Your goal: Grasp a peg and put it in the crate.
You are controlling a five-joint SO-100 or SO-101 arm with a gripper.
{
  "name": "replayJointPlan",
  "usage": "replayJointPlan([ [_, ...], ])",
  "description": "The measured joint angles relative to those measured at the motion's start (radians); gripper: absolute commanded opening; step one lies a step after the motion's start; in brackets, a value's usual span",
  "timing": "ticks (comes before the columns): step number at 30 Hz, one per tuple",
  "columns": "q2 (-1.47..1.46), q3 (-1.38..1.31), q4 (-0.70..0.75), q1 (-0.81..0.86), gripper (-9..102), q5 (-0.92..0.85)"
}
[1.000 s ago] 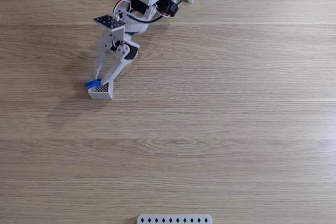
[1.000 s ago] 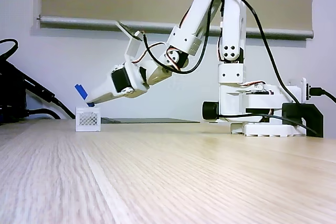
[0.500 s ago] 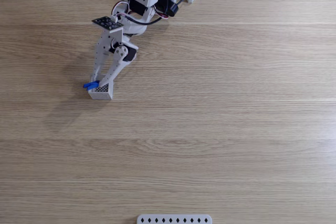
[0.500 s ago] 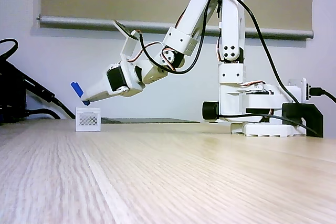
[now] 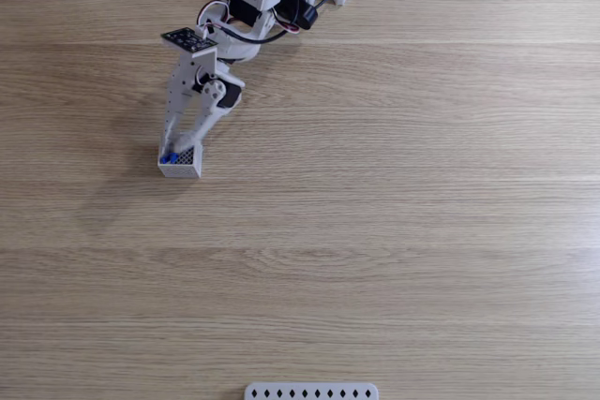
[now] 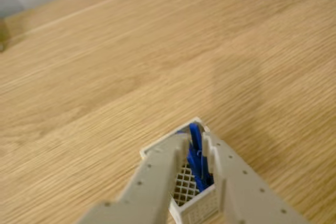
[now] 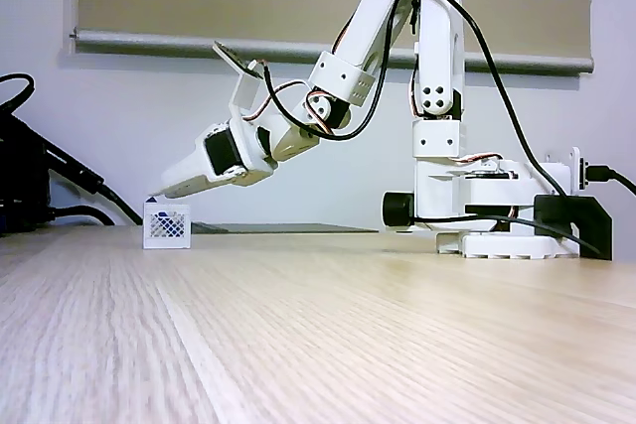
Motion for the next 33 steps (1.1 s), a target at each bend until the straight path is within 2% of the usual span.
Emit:
replayJointPlan([
  [3,0.077,0.002,0.086,-0.054,-1,0.035],
  [6,0.198,0.021,0.215,-0.14,-1,0.149],
  [17,0.776,0.08,0.795,-0.508,-1,0.873],
  [25,1.137,0.087,1.22,-0.509,-1,1.462],
  [28,1.264,0.114,1.401,-0.503,-1,1.563],
  [33,1.485,0.21,1.661,-0.505,-1,1.631],
])
